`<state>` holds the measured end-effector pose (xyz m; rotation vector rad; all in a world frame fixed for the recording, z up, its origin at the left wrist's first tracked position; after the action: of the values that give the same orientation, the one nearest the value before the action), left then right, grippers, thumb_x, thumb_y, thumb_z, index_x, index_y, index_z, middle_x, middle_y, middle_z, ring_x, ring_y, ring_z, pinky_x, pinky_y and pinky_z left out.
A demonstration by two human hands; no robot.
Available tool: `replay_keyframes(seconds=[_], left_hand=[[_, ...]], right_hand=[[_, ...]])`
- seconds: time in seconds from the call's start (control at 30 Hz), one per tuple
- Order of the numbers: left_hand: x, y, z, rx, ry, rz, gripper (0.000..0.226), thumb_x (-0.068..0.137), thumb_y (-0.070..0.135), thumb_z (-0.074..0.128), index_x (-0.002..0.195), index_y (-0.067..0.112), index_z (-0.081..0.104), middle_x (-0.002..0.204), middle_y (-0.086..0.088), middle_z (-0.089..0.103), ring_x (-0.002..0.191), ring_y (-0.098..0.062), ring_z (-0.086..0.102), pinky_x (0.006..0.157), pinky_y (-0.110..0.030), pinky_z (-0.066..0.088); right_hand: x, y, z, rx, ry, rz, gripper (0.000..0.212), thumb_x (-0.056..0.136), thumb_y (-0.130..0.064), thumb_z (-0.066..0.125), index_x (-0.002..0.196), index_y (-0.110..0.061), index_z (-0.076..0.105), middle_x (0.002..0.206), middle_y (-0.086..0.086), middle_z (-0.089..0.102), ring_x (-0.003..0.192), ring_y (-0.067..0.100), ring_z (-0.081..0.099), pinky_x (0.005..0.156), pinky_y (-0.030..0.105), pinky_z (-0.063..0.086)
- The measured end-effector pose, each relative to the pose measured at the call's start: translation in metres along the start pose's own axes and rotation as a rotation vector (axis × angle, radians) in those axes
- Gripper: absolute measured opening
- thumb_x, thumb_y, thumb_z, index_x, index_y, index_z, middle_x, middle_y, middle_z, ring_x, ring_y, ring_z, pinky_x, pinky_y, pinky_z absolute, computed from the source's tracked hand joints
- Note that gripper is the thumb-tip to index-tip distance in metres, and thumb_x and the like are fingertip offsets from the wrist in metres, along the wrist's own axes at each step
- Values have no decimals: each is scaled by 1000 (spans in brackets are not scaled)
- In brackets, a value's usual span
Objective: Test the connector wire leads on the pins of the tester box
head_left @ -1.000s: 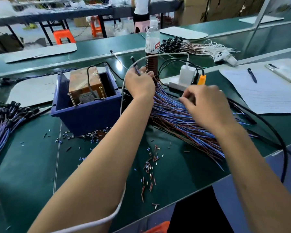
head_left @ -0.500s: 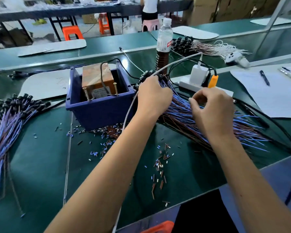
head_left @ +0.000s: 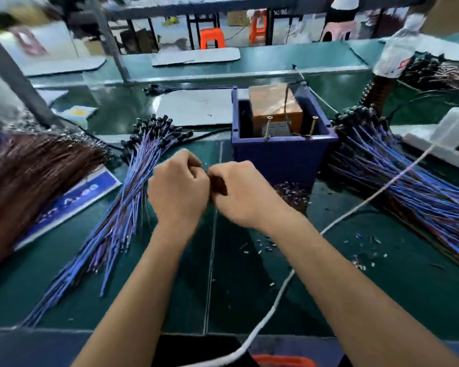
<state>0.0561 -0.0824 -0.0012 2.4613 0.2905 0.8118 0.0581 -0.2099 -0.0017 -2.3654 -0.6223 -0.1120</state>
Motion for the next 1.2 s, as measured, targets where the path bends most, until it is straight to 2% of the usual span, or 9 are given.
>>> replay_keyframes(seconds=[0.07,0.17,0.33,0.5,0.6,0.77,0.93,1.07,1.2], left_hand=[[17,-29,3,197,-24,-30,20,89,16,57,99,15,74,100,-15,71,99,-39,62,79,-42,45],[41,-57,8,375,-37,-49,21,89,16,59,107,11,71,117,-18,58,116,-39,48,95,-43,42],[81,-74,28,632,-179,-69,30,96,28,63,122,12,62,137,-24,47,132,-40,38,102,-39,37],[94,-78,38,680,-189,-71,28,95,10,54,118,7,68,136,-22,46,129,-40,39,99,-36,41],[95,-78,39,669,-178,-84,29,91,9,53,118,5,64,135,-23,45,128,-40,39,98,-35,39],[97,-76,44,721,-188,-85,31,96,24,63,124,10,62,138,-19,40,128,-37,37,99,-35,36],[96,-74,48,766,-211,-10,29,89,11,58,117,9,68,132,-17,42,125,-36,38,96,-35,38],[94,-67,40,580,-178,-22,31,95,22,59,117,3,65,132,-22,45,126,-39,38,102,-40,37],[90,-34,17,43,-58,-30,24,102,20,44,110,1,56,118,-22,61,113,-38,53,99,-42,36]], right_hand=[[22,-13,26,-39,-145,47,14,87,-8,59,79,-17,53,91,17,68,90,41,63,75,45,52],[48,-24,57,-157,-267,96,6,92,-11,58,95,-15,61,113,19,71,109,40,65,81,37,47],[67,-29,71,-396,-232,134,24,94,-19,58,115,-12,67,118,15,71,114,37,66,85,37,51],[67,-26,75,-442,-226,154,23,100,-24,59,117,-11,67,119,15,70,113,38,67,80,35,48],[63,-25,76,-458,-228,136,23,101,-24,57,119,-11,63,120,15,70,114,37,66,75,35,39],[50,-26,77,-454,-197,116,23,101,-24,57,120,-11,59,116,15,69,108,39,67,72,38,39],[39,-30,80,-435,-149,80,19,99,-20,55,116,-11,55,111,14,70,102,39,68,71,36,36],[36,-28,78,-392,-180,69,24,101,-29,57,116,-10,55,114,15,69,105,39,67,72,38,38],[39,-18,66,-110,-241,196,42,104,-48,54,128,-13,53,125,18,66,117,38,61,90,42,47]])
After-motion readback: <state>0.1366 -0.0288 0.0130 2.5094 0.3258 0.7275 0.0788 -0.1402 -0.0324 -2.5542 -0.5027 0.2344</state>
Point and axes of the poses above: each hand's wrist, its own x-axis towards the middle knuckle, its own z-axis out of the palm, y = z × x, the point moved 4 cm from there along x, towards the middle knuckle
